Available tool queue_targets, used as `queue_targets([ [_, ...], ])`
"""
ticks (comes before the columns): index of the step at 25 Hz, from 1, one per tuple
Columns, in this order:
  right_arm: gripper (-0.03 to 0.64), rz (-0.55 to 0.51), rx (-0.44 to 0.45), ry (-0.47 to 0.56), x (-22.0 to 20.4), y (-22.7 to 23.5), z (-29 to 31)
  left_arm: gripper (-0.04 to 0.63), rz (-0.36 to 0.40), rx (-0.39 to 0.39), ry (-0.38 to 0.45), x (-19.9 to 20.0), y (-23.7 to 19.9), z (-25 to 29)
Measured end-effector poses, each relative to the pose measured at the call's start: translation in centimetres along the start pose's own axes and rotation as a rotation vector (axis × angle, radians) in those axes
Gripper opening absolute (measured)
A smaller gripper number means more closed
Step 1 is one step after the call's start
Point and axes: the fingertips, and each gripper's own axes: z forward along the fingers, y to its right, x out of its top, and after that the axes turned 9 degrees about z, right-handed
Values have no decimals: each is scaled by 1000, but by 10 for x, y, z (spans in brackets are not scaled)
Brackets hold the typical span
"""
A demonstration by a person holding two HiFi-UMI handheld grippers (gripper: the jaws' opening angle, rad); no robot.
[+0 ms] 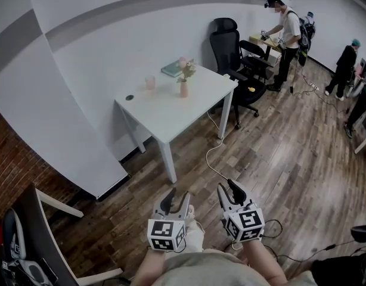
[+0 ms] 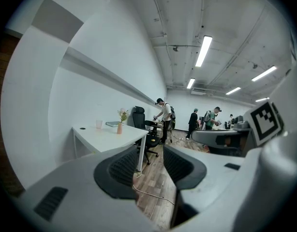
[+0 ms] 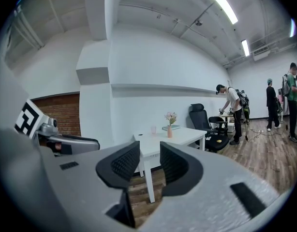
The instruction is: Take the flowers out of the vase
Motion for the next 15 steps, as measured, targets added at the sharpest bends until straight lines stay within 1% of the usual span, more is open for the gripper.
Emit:
queue_targets([
  [5,149,5,0,-8,3,17,35,181,2,2,-6,1,-19,34],
  [15,160,-2,-24,-5,28,58,117,187,6,-11,-11,18,-63,118],
])
